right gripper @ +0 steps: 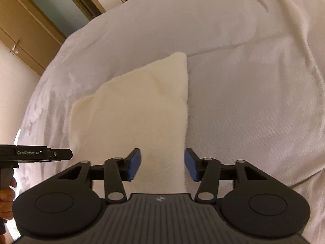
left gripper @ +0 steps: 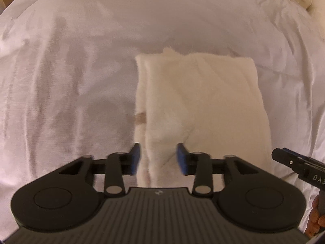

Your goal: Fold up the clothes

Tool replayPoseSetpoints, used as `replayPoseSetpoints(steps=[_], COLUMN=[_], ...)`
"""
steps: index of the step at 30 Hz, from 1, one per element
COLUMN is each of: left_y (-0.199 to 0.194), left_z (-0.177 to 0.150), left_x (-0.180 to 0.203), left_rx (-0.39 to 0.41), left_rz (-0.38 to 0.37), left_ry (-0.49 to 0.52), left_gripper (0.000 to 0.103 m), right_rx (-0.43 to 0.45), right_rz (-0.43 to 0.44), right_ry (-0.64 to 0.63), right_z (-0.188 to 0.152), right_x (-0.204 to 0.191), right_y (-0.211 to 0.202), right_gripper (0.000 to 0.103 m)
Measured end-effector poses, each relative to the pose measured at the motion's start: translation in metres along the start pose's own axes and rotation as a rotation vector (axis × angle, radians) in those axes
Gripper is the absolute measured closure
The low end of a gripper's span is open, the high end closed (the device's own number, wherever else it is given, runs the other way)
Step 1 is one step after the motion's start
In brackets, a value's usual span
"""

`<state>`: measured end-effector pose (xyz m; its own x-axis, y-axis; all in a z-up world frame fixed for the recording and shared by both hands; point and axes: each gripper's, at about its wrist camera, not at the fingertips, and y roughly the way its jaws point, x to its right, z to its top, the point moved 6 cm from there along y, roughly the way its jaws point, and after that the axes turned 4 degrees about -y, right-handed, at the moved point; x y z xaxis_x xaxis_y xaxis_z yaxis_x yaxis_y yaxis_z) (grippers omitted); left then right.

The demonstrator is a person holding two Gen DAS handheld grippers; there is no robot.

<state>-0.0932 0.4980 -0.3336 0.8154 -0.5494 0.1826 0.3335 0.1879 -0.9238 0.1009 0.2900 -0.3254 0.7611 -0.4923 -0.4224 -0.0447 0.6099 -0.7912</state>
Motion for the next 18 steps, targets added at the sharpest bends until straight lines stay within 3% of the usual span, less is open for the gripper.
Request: replayPoseSetpoints(steps=[1, 3, 7, 10, 18], left_y=[-0.003, -0.004, 0.022, 0.049, 0.101], left_z=[0.001, 0.0, 0.0, -0.001, -0.003], left_x=[-0.008, -0.029, -0.073, -0.083, -0.068], left_rx=[0.015, 0.028, -0.019, -0.07, -0.118], left_rz=[-0.033, -0.132, -0.331, -0.465, -0.662], left_ry=[-0.018, -0.089, -0.284, -0.374, -0.388], left_gripper=[0.024, 0.018, 0.018, 0.018, 0.02], right_rx=[0.001, 0.004, -0.022, -0.044, -0.052], right_rz=[0.023, 0.068, 0.204, 0.284, 0.424], right_ry=[0.019, 0.058, 0.223, 0.339, 0.46], right_z=[0.001, 0.002, 0.001, -0.002, -0.002], right_x=[0.002, 0.007, 0.031, 0.048, 0.059], right_y=[0.0, -0.001, 0.017, 0.039, 0.085], right_gripper=[0.038, 0.029, 0.027, 0.027, 0.023])
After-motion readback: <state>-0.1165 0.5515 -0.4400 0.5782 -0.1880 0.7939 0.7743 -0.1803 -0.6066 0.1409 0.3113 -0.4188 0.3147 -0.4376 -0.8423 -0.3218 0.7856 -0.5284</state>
